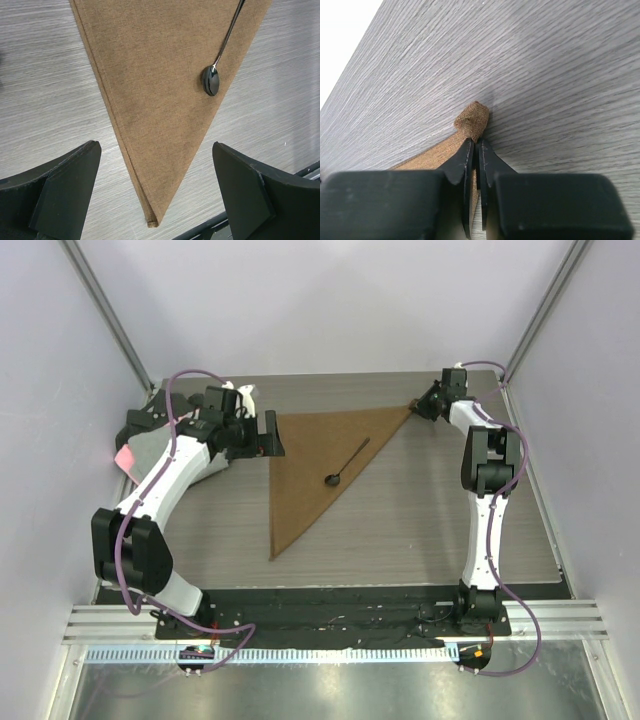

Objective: Fold the napkin, place the utensils inside, and roll it up
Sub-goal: Fold the napkin

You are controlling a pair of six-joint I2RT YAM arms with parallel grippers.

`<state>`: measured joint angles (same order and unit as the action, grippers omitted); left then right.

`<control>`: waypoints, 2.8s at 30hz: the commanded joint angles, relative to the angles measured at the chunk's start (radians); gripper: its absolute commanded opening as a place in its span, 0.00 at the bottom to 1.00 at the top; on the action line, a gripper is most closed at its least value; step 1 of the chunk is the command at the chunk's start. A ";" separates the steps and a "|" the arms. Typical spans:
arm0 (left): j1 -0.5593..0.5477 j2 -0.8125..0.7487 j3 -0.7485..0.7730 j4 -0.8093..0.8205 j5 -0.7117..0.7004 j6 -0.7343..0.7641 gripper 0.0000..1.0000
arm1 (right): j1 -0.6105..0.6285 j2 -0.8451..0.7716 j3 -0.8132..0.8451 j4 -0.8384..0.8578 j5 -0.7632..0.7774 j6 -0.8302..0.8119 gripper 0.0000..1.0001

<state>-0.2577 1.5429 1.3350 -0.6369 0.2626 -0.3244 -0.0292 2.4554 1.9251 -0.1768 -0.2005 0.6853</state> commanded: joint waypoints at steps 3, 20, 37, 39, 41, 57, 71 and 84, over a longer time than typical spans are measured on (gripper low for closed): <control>0.011 0.003 0.030 0.036 0.026 0.008 1.00 | 0.015 0.056 0.000 -0.125 0.032 -0.024 0.03; 0.014 -0.047 0.004 0.062 0.076 -0.013 1.00 | -0.009 -0.268 -0.379 -0.090 0.320 -0.020 0.01; 0.009 -0.116 -0.043 0.128 0.173 -0.062 1.00 | -0.094 -0.621 -0.816 -0.035 0.451 -0.095 0.01; 0.009 -0.121 -0.046 0.129 0.168 -0.061 1.00 | -0.094 -0.639 -0.842 -0.009 0.429 -0.099 0.01; 0.011 -0.125 -0.046 0.131 0.164 -0.058 1.00 | -0.094 -0.664 -0.856 0.023 0.402 -0.102 0.01; 0.009 -0.139 -0.049 0.135 0.153 -0.053 1.00 | -0.061 -0.808 -0.934 0.146 0.323 -0.133 0.01; 0.011 -0.142 -0.023 0.089 0.110 -0.065 1.00 | 0.205 -0.826 -0.838 0.172 0.423 -0.214 0.01; 0.011 -0.193 -0.121 0.083 0.052 -0.087 1.00 | 0.377 -0.776 -0.753 0.172 0.409 -0.300 0.01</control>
<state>-0.2481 1.3960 1.2388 -0.5598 0.3325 -0.3958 0.2932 1.6665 1.1252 -0.0513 0.2043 0.4294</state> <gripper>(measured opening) 0.996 0.036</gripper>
